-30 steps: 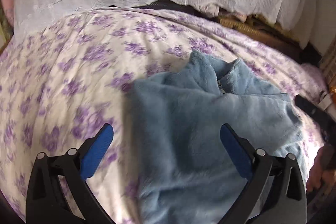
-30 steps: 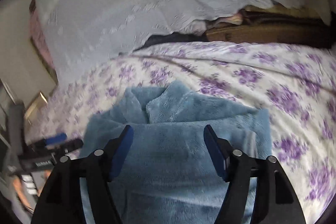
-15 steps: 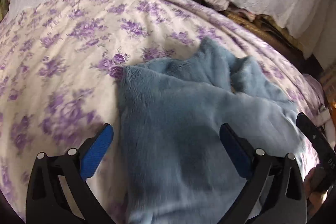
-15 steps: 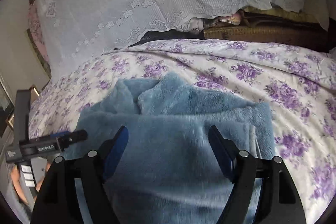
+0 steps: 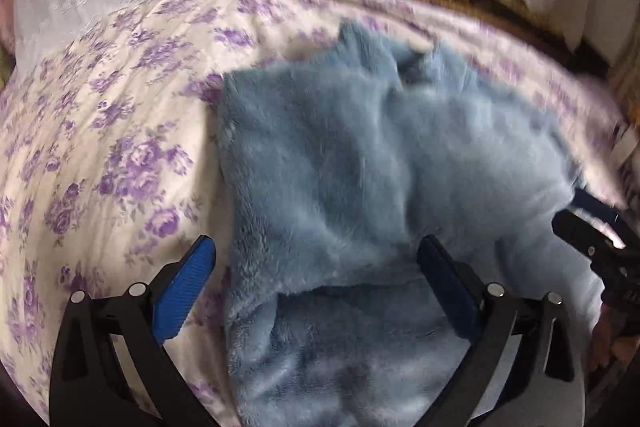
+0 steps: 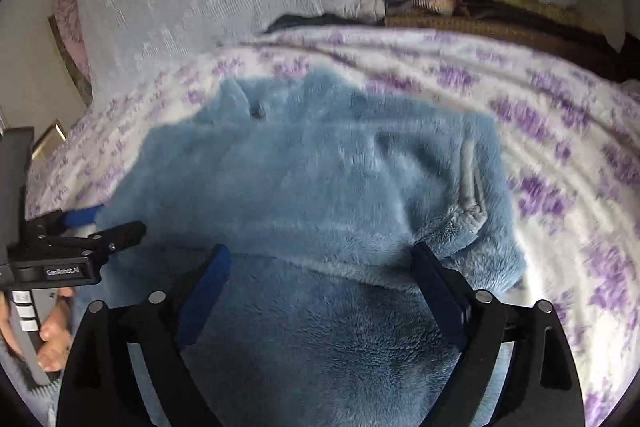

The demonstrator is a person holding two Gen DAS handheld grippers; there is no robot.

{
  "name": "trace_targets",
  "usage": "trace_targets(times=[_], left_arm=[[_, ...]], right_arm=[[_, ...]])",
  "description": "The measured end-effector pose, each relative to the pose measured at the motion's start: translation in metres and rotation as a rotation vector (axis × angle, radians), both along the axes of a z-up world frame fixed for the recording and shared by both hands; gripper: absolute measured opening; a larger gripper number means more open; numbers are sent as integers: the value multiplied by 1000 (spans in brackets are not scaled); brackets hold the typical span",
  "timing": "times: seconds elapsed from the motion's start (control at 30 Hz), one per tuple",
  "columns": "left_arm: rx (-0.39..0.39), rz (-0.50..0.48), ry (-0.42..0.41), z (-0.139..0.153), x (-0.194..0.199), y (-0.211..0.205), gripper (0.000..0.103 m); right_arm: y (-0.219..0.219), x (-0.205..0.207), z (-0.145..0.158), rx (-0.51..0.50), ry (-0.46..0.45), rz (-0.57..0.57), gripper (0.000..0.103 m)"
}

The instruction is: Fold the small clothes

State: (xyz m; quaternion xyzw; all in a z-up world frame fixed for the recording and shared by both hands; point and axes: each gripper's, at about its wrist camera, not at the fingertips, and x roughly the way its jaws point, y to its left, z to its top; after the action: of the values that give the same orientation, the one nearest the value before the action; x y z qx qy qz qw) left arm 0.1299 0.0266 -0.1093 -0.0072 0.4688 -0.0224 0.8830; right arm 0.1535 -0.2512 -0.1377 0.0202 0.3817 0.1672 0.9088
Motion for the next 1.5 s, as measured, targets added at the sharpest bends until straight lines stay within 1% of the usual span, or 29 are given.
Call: trace_targets(times=[0.03,0.07,0.17,0.23,0.3,0.37,0.47,0.5,0.6,0.7,0.77,0.83,1.0,1.03,1.2,1.33,1.4,1.5], left_arm=[[-3,-6,35,-8,4,-1,99],[-37,-2,56,-13,8,2,99],[-104,22,43,-8,3,15,99],[-113,45,30,-5,-7,18,99],[-105,62,25,-3,-23,22,99],[-108,65,32,-4,-40,28,99],[-154,52,30,-3,-56,37,99],[-167,41,30,-2,-62,39,99],[-166,21,31,-3,-76,41,99],[-168,-8,41,-5,-89,40,99],[-184,-21,47,-6,-95,43,99],[-224,-37,55,-8,-101,47,99],[-331,-77,64,-9,-107,55,99],[-343,-85,66,-9,-108,56,99],[-405,-133,58,-6,-110,54,99],[-489,-193,33,1,-113,53,99],[-497,-206,31,2,-112,51,99],[-486,-211,52,-1,-110,46,98]], right_arm=[[1,6,-5,-4,26,7,95],[2,4,-3,-4,16,13,98],[2,-1,-1,2,-7,18,98],[-7,-9,6,47,-46,-2,98],[-17,-20,12,76,-74,-29,98],[-26,-28,15,103,-67,-41,98],[-45,-38,11,147,-36,-67,98],[-51,-41,10,164,-27,-76,98],[-66,-48,9,207,-18,-95,98],[-75,-53,9,224,-16,-104,98],[-80,-56,7,236,-8,-106,98],[-87,-58,5,260,3,-109,98],[-108,-57,-10,412,85,-109,98],[-113,-56,-14,447,104,-101,98],[-121,-61,-18,524,119,-66,98],[-124,-70,-18,562,124,-24,98],[-126,-75,-18,582,127,-1,97],[-124,-83,-19,590,133,33,96]])
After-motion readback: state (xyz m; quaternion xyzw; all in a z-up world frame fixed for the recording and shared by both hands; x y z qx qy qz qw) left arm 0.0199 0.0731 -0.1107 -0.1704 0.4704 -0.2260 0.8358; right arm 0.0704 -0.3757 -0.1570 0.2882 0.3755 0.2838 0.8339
